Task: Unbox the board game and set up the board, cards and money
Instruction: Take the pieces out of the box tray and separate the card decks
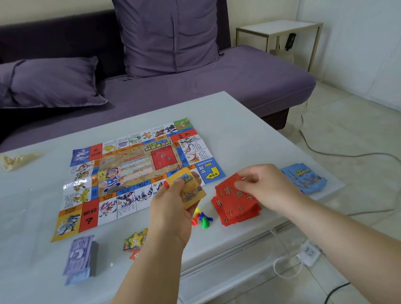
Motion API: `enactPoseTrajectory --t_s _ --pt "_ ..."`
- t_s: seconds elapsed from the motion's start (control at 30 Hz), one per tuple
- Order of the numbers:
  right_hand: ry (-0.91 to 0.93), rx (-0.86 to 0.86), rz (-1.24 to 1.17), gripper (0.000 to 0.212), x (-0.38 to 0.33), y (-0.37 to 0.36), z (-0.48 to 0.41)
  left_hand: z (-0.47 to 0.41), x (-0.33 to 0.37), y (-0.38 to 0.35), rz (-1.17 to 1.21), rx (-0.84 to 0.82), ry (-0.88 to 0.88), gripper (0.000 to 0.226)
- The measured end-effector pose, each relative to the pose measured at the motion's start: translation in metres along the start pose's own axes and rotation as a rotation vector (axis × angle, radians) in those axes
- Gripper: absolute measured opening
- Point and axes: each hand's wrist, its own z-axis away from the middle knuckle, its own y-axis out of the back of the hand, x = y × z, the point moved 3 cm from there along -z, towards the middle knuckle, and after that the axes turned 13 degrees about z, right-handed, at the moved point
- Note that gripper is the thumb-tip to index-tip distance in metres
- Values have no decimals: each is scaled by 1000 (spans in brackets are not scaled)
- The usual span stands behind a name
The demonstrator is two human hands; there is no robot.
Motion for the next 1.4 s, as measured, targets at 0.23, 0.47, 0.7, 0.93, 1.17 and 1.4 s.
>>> enactPoseTrajectory --t_s 0.23,0.47,0.7,0.93,1.17,1.4 --pt "78 58 354 41 -4 -3 7 12 -12 -12 38 -145 123 21" --pt "88 -84 -46 21 -17 12 18 23 -32 -26 -62 -339 136 18" --pt "-2 75 -110 9 17 48 -3 17 -40 -37 -9 -272 121 23" --pt "-4 102 353 37 51 44 -11 -2 -38 -31 -617 -139 -245 16" --pt "101 189 637 34 41 42 -4 6 -46 -41 -1279 -322 -595 29" --pt "172 178 589 18 30 36 1 2 -52 -36 -1689 -274 -708 19"
